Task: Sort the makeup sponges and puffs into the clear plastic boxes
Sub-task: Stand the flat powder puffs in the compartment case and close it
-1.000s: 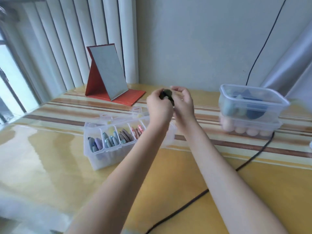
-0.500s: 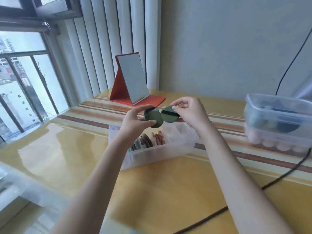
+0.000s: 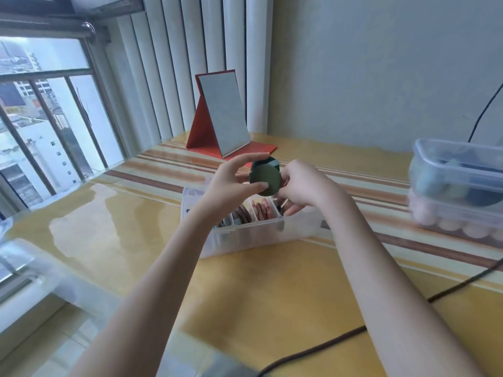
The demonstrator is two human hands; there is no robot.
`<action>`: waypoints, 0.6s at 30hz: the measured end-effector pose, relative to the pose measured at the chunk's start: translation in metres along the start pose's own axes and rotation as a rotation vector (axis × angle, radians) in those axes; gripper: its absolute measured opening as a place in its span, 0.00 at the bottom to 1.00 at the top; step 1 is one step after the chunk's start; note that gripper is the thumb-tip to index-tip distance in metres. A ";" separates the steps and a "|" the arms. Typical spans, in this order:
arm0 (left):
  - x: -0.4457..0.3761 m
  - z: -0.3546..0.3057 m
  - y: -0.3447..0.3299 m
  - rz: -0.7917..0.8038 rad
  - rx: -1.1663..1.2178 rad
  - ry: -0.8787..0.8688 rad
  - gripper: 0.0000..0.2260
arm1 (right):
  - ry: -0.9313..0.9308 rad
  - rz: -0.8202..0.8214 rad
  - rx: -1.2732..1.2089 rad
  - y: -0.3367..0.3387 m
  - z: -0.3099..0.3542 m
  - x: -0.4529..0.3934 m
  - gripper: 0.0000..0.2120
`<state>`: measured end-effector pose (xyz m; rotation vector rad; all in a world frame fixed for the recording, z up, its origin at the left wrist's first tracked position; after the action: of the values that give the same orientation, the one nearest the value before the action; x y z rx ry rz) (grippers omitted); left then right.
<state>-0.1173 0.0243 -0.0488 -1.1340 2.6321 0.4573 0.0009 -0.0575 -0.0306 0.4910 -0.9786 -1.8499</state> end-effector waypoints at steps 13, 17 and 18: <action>0.000 0.002 -0.003 0.067 -0.048 -0.009 0.26 | -0.050 0.118 -0.534 0.018 -0.016 0.003 0.09; -0.001 0.003 -0.005 0.110 -0.069 -0.037 0.27 | -0.034 -0.070 -0.507 0.013 -0.018 -0.002 0.06; -0.001 0.003 -0.004 0.091 -0.071 -0.052 0.28 | -0.040 -0.119 -0.484 0.015 -0.018 -0.002 0.06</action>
<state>-0.1130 0.0238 -0.0523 -1.0105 2.6498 0.5941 0.0228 -0.0664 -0.0297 0.2203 -0.5039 -2.1230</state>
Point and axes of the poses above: each hand's wrist, its own x-axis away from the middle knuckle, its own y-axis out of the back of the hand, z = x × y, the point moved 3 cm from there along -x, towards the middle knuckle, and after that the axes turned 3 degrees about x, right-handed, at the moved point
